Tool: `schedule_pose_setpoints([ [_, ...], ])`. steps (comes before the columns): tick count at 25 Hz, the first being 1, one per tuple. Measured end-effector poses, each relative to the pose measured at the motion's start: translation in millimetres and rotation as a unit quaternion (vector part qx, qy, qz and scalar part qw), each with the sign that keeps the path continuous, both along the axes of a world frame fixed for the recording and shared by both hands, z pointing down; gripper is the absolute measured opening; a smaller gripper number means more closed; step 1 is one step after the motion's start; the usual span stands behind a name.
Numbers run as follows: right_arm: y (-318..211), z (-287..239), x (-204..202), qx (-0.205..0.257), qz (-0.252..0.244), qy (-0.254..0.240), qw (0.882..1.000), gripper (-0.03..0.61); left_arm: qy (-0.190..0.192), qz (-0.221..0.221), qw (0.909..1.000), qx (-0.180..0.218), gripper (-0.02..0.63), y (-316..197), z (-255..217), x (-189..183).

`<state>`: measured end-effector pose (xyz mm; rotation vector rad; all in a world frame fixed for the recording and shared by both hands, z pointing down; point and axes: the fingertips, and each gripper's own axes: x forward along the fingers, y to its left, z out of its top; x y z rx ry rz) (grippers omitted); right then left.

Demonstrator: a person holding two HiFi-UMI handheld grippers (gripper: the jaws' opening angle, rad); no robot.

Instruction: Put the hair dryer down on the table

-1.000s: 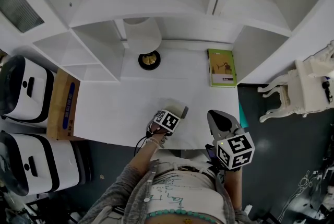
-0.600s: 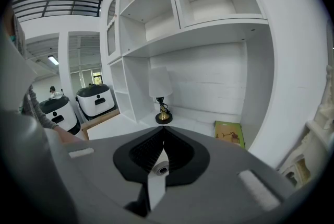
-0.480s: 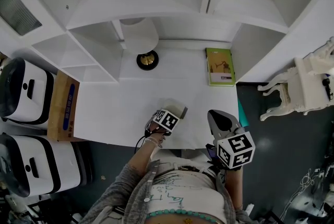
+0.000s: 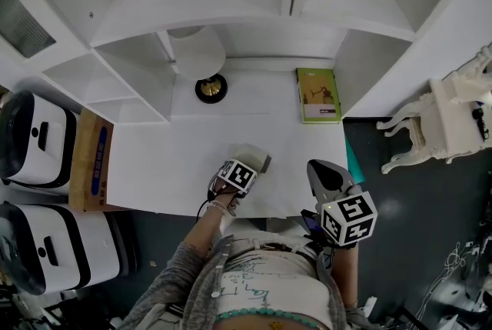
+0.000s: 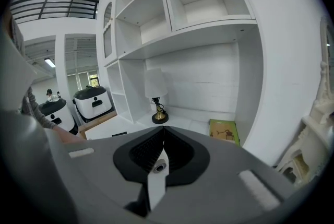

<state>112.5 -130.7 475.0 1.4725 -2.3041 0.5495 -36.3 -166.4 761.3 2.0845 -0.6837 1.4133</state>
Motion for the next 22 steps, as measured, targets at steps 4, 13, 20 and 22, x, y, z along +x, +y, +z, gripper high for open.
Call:
schedule_pose_setpoints([
  [4,3,2,4,-0.003,0.004,0.000,1.000,0.029,0.002,-0.008,0.9999,0.008,0.233,-1,-3,-2],
  [13,3,6,5,-0.007,0.000,0.001,1.000,0.029,-0.001,-0.003,0.9991,0.041,0.244,-1,-14,-6],
  [20,1,6,2,-0.008,-0.004,0.000,1.000,0.029,-0.003,0.000,0.9982,0.060,0.245,-1,-24,-8],
  [22,0,7,1,-0.008,-0.006,0.000,1.000,0.029,-0.002,0.000,0.9980,0.064,0.245,-1,-27,-8],
])
